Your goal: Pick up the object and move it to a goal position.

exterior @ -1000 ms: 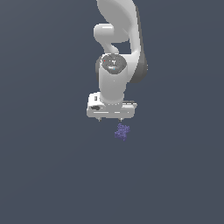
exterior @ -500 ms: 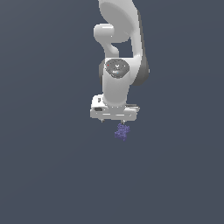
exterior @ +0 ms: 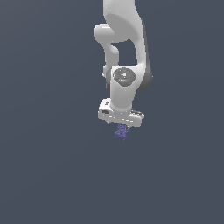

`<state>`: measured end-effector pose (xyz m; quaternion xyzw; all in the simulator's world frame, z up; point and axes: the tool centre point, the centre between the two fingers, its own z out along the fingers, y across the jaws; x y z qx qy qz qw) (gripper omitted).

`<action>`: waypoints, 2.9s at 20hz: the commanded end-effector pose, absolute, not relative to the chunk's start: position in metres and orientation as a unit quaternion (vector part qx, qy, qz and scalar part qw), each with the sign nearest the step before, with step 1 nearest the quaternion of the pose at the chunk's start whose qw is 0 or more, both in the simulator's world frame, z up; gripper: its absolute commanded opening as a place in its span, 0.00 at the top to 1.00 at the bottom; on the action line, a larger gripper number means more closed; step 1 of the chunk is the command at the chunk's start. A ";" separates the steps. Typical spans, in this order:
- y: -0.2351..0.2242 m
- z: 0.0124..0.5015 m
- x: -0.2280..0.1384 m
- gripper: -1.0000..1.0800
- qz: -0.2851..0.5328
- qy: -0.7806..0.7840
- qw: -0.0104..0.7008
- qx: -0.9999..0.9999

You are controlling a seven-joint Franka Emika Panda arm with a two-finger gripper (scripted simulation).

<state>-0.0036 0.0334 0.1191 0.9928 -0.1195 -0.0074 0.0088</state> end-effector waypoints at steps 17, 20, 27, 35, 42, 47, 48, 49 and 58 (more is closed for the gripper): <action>0.058 0.091 -0.007 0.04 0.000 -0.203 0.000 0.979; 0.058 0.085 -0.007 0.04 0.000 -0.204 0.000 0.979; 0.058 0.052 -0.008 0.04 0.000 -0.205 0.000 0.979; 0.058 0.041 -0.007 1.00 0.000 -0.206 0.000 0.979; 0.058 0.041 -0.007 1.00 0.000 -0.206 0.000 0.979; 0.055 0.043 -0.007 1.00 0.001 -0.206 0.000 0.978; 0.053 0.044 -0.008 1.00 0.001 -0.206 0.000 0.978; 0.052 0.046 -0.009 1.00 0.001 -0.206 0.000 0.978; 0.014 0.079 -0.025 1.00 0.001 -0.206 0.000 0.978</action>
